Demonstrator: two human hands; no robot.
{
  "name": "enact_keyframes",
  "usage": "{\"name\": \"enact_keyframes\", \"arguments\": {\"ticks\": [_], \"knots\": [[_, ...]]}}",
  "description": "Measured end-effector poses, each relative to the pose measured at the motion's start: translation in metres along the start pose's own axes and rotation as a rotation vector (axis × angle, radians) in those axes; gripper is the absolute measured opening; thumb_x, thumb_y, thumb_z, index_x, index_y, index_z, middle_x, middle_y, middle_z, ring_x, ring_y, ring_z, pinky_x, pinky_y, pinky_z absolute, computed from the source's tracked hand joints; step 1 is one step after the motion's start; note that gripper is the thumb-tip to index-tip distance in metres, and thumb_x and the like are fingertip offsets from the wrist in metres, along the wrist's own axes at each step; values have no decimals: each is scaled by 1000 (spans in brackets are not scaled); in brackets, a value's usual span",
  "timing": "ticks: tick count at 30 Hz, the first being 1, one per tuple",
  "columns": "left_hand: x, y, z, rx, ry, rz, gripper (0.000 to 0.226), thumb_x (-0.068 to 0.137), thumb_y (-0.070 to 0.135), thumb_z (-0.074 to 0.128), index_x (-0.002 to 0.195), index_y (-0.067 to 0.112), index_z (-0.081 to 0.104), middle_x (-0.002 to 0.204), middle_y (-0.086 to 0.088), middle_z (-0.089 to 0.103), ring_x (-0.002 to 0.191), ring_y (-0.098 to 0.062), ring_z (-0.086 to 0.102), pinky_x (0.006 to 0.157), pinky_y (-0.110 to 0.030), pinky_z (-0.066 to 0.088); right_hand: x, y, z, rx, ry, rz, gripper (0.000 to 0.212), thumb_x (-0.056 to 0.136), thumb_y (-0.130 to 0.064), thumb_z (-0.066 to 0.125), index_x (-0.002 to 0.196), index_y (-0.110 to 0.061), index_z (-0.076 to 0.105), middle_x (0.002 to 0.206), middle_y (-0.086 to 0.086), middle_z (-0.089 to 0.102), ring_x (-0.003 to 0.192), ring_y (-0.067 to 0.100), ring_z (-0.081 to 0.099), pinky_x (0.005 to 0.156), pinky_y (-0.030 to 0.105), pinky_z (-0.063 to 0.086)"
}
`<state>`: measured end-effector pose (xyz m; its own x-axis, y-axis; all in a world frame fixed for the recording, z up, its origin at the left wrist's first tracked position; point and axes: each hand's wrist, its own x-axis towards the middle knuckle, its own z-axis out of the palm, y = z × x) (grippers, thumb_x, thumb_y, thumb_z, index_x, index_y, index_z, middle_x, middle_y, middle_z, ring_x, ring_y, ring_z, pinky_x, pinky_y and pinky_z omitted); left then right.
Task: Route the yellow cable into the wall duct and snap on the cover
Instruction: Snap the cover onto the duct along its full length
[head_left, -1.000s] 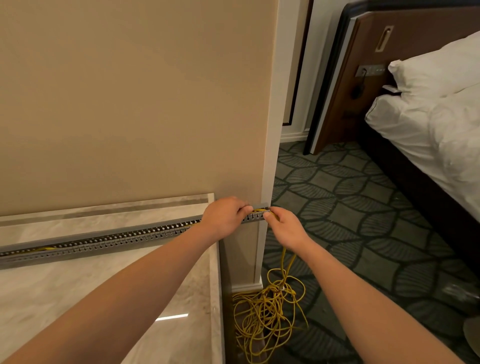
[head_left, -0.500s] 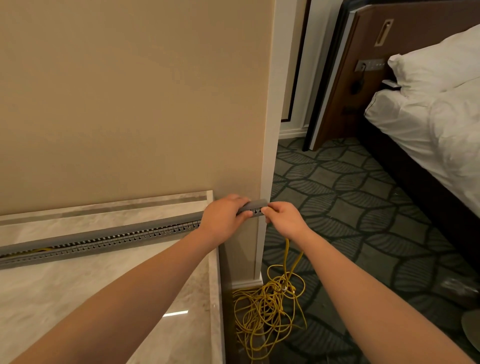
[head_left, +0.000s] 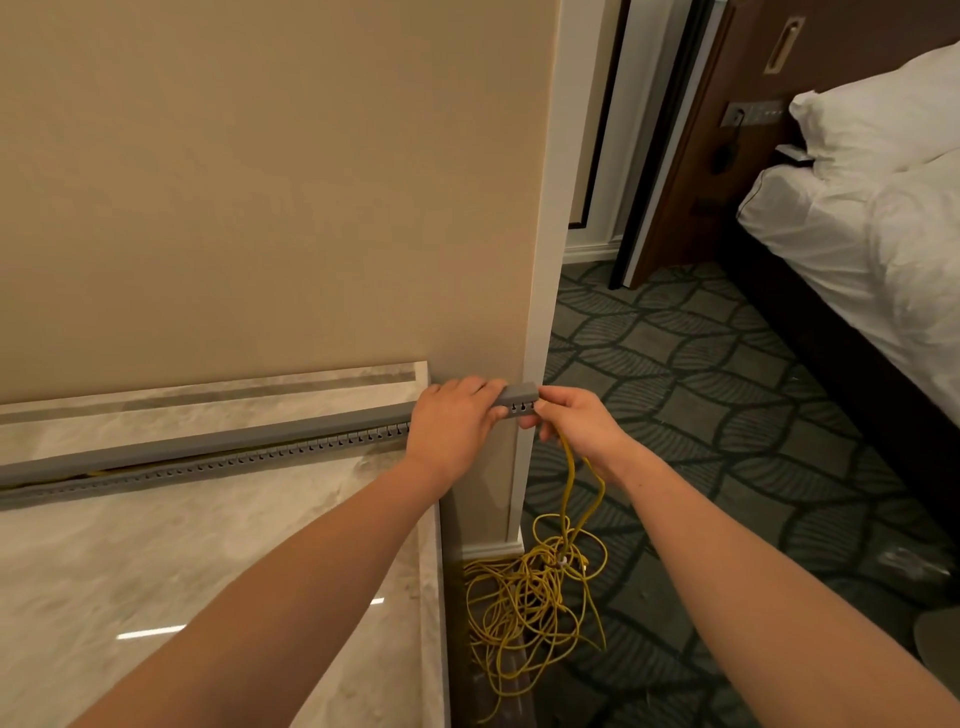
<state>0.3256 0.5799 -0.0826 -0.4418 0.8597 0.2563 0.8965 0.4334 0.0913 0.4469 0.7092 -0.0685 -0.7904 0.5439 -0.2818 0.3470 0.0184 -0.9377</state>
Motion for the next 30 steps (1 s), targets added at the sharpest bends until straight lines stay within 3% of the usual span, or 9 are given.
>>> {"name": "enact_keyframes", "arguments": {"ticks": [4,8,13,19,23,25,27,30], "knots": [[8,-10,-5,-30,-60,46,34,100,40,36,125,25,54,107,1,65,95,-22,62,74,-35,47,3,-2,1,18,-9,58,22,99,-16,44,105,-13,65,77,4,66,63,12,57,65,27,43],[4,-18,0,2,-69,78,36,102,41,26,117,24,54,103,0,65,89,-23,63,67,-34,46,2,-4,8,111,4,191,24,100,-22,46,95,-7,64,69,4,63,57,12,58,57,25,42],[3,-16,0,56,-67,89,53,91,66,30,112,25,55,97,5,64,83,-17,62,64,-33,49,3,-15,9,160,45,301,23,99,-19,48,91,-4,63,66,5,61,54,13,55,54,25,41],[5,-16,2,96,-54,96,48,92,64,33,109,24,54,96,4,64,83,-18,62,64,-32,46,3,-19,12,167,67,329,24,99,-18,46,92,-3,63,64,5,60,53,13,54,54,25,41],[5,-17,2,87,-33,104,50,91,64,33,109,23,56,94,4,65,82,-17,63,63,-32,48,6,-16,14,23,71,256,33,100,-18,36,108,2,61,71,10,64,58,18,59,58,28,44],[5,-18,2,88,-25,108,50,91,65,33,108,24,57,92,5,65,80,-17,63,62,-32,50,10,-11,19,-165,116,149,35,100,-20,34,119,-3,58,96,13,67,80,22,64,73,33,50],[5,-18,3,91,-15,117,49,91,64,35,106,23,57,91,4,65,79,-17,64,61,-32,49,10,-8,22,-372,156,-30,37,97,-18,39,130,-12,54,124,9,58,110,22,57,97,32,44],[6,-19,3,95,-3,134,48,91,63,37,107,22,56,93,3,67,80,-18,64,62,-32,48,9,-9,17,-633,8,-267,44,91,-14,48,135,-17,51,128,5,56,116,18,52,96,26,38]]}}
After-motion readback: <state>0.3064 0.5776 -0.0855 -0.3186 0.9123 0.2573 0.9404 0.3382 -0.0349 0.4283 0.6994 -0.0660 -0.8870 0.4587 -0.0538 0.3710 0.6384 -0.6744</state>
